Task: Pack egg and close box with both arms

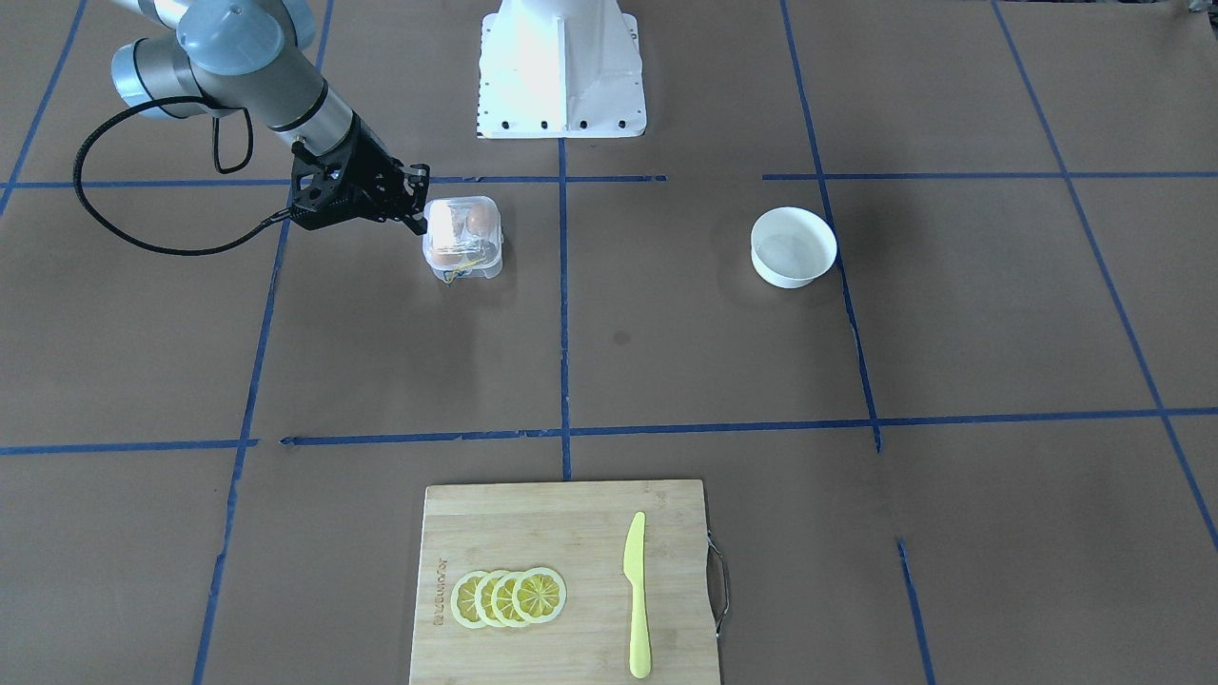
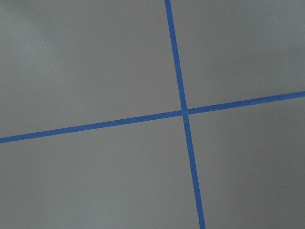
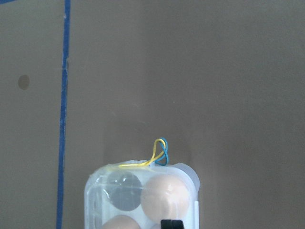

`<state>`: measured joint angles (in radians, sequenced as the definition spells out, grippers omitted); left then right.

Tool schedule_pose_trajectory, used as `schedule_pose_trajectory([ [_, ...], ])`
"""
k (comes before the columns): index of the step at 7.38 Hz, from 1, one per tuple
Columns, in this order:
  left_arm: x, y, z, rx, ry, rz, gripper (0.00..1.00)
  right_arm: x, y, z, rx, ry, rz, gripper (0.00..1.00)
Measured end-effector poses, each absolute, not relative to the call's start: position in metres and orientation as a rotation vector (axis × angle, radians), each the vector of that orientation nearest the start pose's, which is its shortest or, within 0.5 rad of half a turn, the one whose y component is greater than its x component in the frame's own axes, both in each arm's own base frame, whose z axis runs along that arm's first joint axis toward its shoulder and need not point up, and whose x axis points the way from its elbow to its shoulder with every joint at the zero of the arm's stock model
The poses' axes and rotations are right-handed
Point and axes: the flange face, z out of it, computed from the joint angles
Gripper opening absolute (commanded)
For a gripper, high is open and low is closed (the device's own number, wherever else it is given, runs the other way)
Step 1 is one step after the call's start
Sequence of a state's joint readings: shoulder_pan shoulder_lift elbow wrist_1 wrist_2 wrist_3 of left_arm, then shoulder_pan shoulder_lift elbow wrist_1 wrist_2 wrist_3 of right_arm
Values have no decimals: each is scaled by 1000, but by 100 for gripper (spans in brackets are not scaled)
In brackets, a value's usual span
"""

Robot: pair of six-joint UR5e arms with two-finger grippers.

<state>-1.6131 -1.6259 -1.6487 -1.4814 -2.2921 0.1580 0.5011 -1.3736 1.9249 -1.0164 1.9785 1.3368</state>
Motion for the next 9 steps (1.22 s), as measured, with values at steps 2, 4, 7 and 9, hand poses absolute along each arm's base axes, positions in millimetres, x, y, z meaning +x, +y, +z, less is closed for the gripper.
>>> schedule_pose_trajectory([
  [2, -90, -512, 605, 114, 713, 126, 100, -415, -362, 332, 40, -1100, 40, 0],
  [4, -89, -510, 606, 113, 714, 126, 100, -382, -393, 353, 63, -1002, 6, 13],
  [7, -89, -507, 609, 113, 716, 129, 100, -287, -437, 423, 122, -848, -98, 100],
  [9, -89, -506, 609, 119, 713, 129, 100, -203, -469, 466, 143, -725, -160, 100],
])
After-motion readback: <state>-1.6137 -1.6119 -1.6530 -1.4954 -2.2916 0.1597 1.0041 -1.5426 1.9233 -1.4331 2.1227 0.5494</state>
